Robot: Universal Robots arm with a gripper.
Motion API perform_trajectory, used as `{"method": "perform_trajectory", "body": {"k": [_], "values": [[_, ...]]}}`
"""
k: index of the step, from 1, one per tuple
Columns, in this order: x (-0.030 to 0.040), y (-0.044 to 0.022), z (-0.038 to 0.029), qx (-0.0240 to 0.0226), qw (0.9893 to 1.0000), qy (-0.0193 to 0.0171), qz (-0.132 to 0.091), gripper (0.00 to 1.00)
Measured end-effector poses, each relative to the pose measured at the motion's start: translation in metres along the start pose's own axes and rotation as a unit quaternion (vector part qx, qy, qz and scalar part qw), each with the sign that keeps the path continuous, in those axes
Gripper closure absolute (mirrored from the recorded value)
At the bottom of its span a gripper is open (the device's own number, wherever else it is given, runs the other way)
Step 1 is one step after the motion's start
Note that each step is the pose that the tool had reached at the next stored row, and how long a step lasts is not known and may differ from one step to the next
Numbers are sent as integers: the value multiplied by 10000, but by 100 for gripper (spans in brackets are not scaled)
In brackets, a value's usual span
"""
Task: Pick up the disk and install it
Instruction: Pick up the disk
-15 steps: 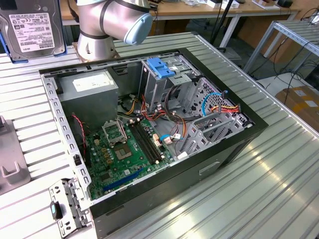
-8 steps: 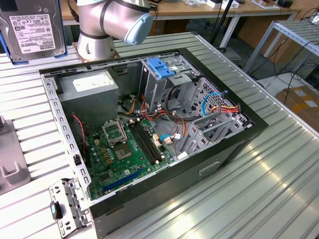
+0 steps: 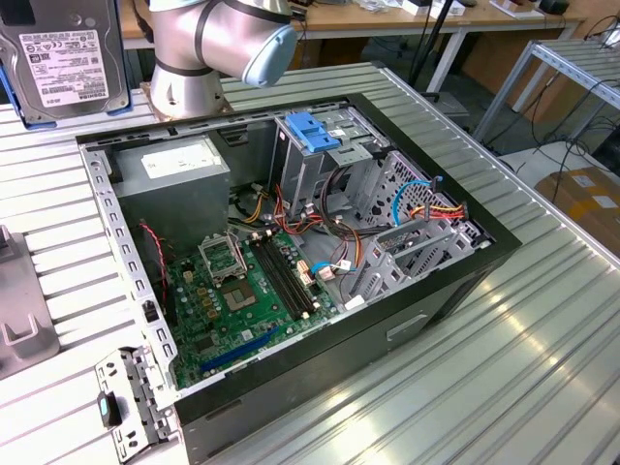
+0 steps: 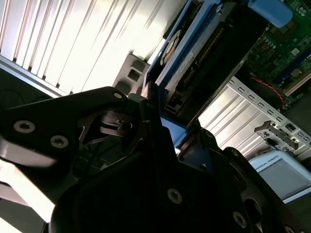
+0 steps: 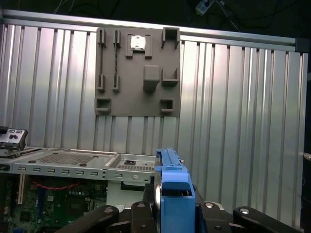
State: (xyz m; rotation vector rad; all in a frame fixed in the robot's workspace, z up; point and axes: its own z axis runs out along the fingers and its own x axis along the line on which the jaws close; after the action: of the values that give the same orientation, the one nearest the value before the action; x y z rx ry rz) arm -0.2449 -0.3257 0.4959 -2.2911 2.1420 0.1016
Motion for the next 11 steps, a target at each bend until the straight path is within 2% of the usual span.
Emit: {"method": "perform_trajectory", "body": {"k": [11], "values": [[88, 5, -2, 0, 10000, 0, 0, 63]]}}
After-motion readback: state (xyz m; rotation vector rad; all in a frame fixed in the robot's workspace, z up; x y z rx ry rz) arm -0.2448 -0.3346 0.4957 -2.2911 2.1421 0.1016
